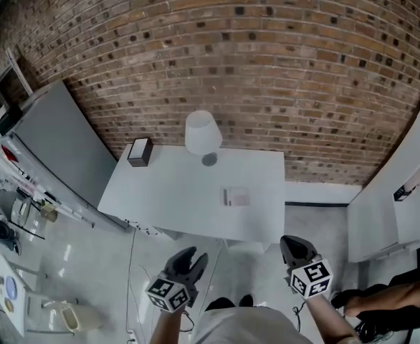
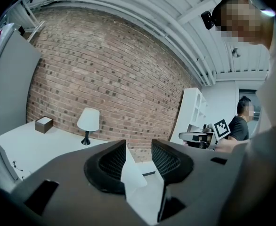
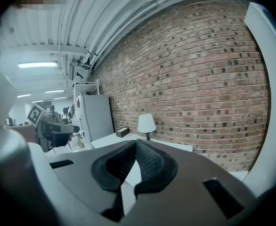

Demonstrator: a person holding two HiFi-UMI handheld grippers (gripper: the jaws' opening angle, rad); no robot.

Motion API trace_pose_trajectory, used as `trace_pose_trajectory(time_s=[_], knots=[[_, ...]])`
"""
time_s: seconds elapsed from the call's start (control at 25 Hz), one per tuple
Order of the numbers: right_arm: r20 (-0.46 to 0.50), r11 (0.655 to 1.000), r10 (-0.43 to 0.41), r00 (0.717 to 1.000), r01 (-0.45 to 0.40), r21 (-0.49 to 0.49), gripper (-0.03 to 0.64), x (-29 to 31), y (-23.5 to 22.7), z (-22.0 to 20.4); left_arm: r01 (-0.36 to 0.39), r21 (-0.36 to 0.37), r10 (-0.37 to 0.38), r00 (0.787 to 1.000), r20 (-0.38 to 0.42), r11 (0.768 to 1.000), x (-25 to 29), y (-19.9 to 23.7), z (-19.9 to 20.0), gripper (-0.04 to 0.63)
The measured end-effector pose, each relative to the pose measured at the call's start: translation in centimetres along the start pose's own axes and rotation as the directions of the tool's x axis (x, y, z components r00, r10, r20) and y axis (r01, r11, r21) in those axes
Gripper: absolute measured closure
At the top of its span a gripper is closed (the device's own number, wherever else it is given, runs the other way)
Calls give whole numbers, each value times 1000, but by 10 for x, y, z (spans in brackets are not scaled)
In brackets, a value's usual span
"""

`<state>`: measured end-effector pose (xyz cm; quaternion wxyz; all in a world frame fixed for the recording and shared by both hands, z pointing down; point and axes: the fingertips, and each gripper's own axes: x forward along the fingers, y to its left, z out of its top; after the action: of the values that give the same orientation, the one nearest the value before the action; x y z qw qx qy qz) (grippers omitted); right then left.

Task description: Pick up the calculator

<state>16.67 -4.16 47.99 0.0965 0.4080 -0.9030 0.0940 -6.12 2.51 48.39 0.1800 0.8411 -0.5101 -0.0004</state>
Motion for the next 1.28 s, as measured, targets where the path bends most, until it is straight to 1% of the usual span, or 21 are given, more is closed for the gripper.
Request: trace_pose_trajectory(time_s=[0.28, 0.6, 0.92, 1.08, 1.28], knots=[[-13, 1000, -4, 1000, 4, 14, 604, 18, -14, 0, -14, -6, 13, 1000, -14, 1000, 15, 14, 2, 408], [-19, 999, -35, 999, 35, 38, 604, 62, -28, 1, 4, -13, -4, 1000, -29, 1000, 45, 57, 8, 408], [-36, 995, -89, 995, 90, 50, 604, 128, -45, 15, 64, 2, -63, 996, -58, 998, 96, 119, 29, 403], [-37, 991, -106, 994, 109, 81, 605, 162, -54, 24, 103, -1, -103, 992, -74, 995, 127, 149, 44, 400], [-76, 984, -156, 985, 161, 71, 605, 198, -62, 25, 158, 8, -156, 981, -115, 987, 159, 183, 54, 400]])
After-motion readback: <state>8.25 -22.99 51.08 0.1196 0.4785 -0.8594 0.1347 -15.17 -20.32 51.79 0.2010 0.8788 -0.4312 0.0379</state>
